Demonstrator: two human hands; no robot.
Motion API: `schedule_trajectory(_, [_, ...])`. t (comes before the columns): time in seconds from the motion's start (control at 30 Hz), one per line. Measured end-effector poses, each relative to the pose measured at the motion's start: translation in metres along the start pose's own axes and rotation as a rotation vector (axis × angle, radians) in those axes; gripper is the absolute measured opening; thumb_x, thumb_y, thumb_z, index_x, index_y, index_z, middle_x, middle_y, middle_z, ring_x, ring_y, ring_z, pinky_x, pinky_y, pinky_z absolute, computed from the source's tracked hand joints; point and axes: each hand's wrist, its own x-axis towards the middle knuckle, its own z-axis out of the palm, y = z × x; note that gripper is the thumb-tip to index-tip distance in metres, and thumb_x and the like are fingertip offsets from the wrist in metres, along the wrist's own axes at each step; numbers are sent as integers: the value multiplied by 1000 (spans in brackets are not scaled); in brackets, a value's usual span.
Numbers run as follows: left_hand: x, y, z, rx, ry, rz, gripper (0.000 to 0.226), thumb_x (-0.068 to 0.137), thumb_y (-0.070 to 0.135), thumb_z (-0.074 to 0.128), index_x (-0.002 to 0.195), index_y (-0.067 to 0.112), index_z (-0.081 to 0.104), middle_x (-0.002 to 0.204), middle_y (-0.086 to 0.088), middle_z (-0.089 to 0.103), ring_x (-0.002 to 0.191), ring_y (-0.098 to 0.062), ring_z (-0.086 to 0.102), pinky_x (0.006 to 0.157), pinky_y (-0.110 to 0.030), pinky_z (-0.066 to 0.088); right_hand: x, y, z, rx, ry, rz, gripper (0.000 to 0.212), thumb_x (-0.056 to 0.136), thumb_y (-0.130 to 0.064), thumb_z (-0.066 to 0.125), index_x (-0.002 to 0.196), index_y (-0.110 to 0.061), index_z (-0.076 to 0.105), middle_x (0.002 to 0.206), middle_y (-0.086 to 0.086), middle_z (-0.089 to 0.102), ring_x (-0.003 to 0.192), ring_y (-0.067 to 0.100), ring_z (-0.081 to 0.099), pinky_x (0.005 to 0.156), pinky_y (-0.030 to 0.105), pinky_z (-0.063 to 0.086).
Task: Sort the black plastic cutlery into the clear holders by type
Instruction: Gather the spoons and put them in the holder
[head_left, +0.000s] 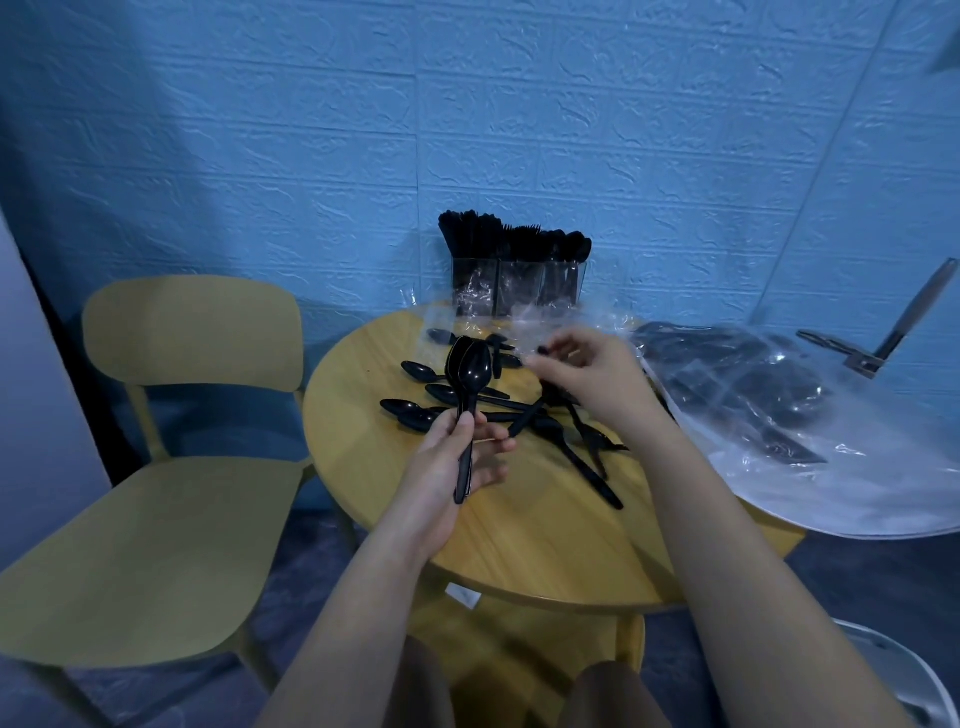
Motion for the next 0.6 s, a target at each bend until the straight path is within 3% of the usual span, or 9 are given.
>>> schedule_trajectory(0.1, [1,-2,1,34,-17,23,19,102,15,36,94,8,52,94,-12,70,92,-26,69,81,-39,54,6,-12,6,198,110,-11,20,81,-33,72,83,-18,59,83,1,64,74,13,60,68,23,50])
schedule_trajectory(0.17, [-1,-2,1,110,-29,34,19,102,19,35,104,9,52,99,-10,73,96,-25,69,84,-37,53,8,-17,17,202,87,-5,22,80,-33,72,81,-17,58,82,5,64,67,10,62,62,21,51])
schedule_trajectory(0.27, [-3,-3,2,161,-70,43,22,102,23,37,115,13,50,90,-6,73,73,-20,69,69,-32,55,11,-18,33,146,66,-7,24,80,-33,74,78,-15,57,76,3,62,55,4,58,58,20,49])
schedule_trajectory(0.37, [-4,-2,0,217,-100,35,19,102,27,37,108,13,49,69,-1,56,46,-9,42,44,-21,38,11,-15,37,39,58,10,30,80,-40,71,81,-14,59,77,2,64,55,4,58,58,19,48])
schedule_trajectory(0.5, [-3,-1,-4,160,-126,26,24,101,26,37,110,9,50,65,2,42,43,-6,26,36,-16,24,3,-4,10,-240,133,37,29,84,-46,64,87,-18,59,81,-7,61,73,8,59,62,20,47])
schedule_trajectory(0.6, [-3,0,-5,99,-124,19,24,101,25,36,109,8,51,64,1,41,40,-4,27,33,-15,24,-7,18,-22,-499,153,171,24,87,-36,66,89,-13,62,87,1,64,82,18,59,69,28,46])
